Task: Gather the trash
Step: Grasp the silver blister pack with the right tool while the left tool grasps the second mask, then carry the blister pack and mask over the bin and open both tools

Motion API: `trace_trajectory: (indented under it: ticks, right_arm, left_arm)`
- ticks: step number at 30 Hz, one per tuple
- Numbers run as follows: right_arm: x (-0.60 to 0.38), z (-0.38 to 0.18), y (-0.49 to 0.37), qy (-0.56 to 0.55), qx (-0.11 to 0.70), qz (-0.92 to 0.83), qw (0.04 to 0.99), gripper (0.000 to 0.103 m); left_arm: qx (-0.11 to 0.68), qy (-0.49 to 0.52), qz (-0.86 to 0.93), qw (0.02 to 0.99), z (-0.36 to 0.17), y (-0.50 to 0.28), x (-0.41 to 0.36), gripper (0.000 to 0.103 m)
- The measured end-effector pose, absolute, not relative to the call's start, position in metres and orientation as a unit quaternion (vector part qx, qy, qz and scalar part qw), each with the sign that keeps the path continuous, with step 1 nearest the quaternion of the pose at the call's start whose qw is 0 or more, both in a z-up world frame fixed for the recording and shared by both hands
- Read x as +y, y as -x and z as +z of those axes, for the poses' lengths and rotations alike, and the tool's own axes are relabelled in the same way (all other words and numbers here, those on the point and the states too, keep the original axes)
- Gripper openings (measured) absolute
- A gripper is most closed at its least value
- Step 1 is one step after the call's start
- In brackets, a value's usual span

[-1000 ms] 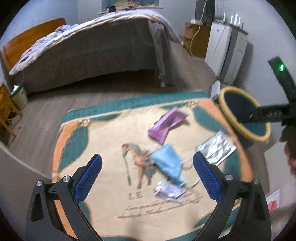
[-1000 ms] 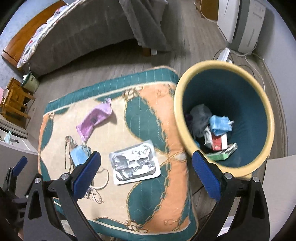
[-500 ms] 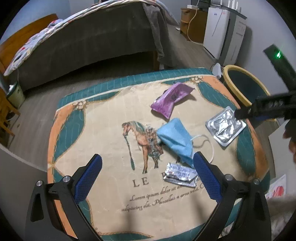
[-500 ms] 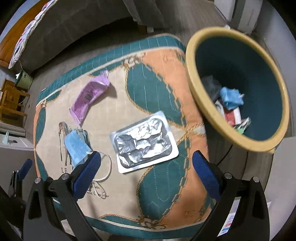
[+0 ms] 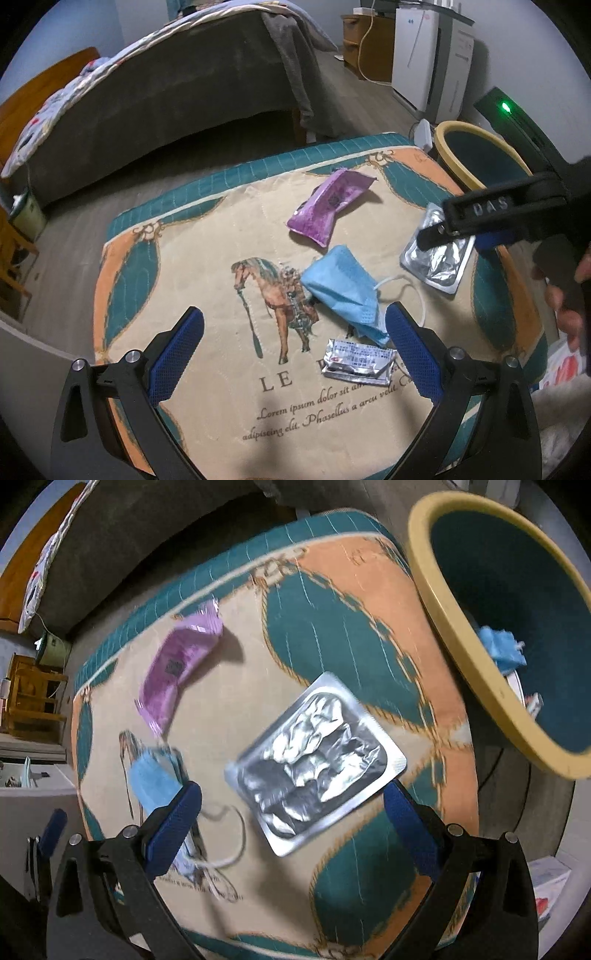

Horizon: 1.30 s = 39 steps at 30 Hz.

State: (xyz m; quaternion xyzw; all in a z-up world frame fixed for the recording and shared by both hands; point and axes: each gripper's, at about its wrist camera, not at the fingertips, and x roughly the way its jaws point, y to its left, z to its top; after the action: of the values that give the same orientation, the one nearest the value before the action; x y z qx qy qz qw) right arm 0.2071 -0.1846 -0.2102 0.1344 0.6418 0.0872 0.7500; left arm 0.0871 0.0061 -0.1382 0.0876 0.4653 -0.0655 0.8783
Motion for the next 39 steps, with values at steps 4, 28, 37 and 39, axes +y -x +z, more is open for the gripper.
trace_trajectory:
  ticks: [4, 28, 37, 39]
  right_arm:
    - [-0.172, -0.212, -0.218, -0.111, 0.638, 0.091, 0.757, 0.095]
    - [-0.127, -0.199, -0.235, 0.066, 0.594, 0.094, 0.797, 0.068]
    - [-0.151, -0.155, -0.224, 0.044, 0.559, 0.096, 0.823, 0.068]
    - [-0.159, -0.145, -0.222, 0.035, 0.552, 0.095, 0.828, 0.068]
  left_arm:
    - [0.472, -0.085, -0.064, 0.875, -0.145, -0.095, 0.009, 0.097]
    - [0.531, -0.031, -0.135, 0.836, -0.192, -0.133, -0.010, 0.029]
    - [0.490, -0.019, -0.131, 0.862, -0.160, -0.131, -0.009, 0.014]
    - [0.477, -0.028, -0.131, 0.869, -0.152, -0.129, -0.012, 0.014]
